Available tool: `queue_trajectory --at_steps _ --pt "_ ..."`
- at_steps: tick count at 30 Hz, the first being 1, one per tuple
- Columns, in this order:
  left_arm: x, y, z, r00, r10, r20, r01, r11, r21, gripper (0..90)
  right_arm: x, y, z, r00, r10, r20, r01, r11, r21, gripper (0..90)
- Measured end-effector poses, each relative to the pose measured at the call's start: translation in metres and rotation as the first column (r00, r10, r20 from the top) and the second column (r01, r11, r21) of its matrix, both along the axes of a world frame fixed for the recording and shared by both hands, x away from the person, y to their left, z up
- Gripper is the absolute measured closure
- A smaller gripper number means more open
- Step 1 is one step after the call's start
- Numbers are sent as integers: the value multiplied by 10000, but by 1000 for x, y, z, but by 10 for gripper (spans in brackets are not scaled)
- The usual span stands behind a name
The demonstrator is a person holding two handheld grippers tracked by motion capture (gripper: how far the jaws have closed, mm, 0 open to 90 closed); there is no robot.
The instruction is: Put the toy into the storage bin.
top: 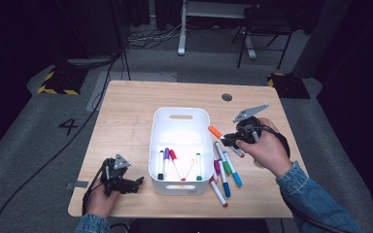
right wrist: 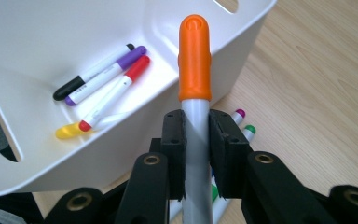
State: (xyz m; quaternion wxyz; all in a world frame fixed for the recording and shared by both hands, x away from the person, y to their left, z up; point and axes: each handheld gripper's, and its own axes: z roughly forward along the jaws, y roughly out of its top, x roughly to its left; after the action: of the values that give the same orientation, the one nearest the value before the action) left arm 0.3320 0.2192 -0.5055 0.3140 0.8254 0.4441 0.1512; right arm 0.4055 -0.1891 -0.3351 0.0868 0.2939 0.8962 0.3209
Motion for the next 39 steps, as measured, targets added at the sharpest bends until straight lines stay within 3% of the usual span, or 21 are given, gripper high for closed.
queue_trajectory --at_steps 17,39 --pt "0 0 0 10000 -15 -25 15 10000 -28 0 -16 50 10 9913 1293 -228 -1288 9914 226 773" --pt "0 0 0 10000 -10 -18 10 10000 6 0 -28 87 8 9740 2249 -260 -2233 9733 527 773"
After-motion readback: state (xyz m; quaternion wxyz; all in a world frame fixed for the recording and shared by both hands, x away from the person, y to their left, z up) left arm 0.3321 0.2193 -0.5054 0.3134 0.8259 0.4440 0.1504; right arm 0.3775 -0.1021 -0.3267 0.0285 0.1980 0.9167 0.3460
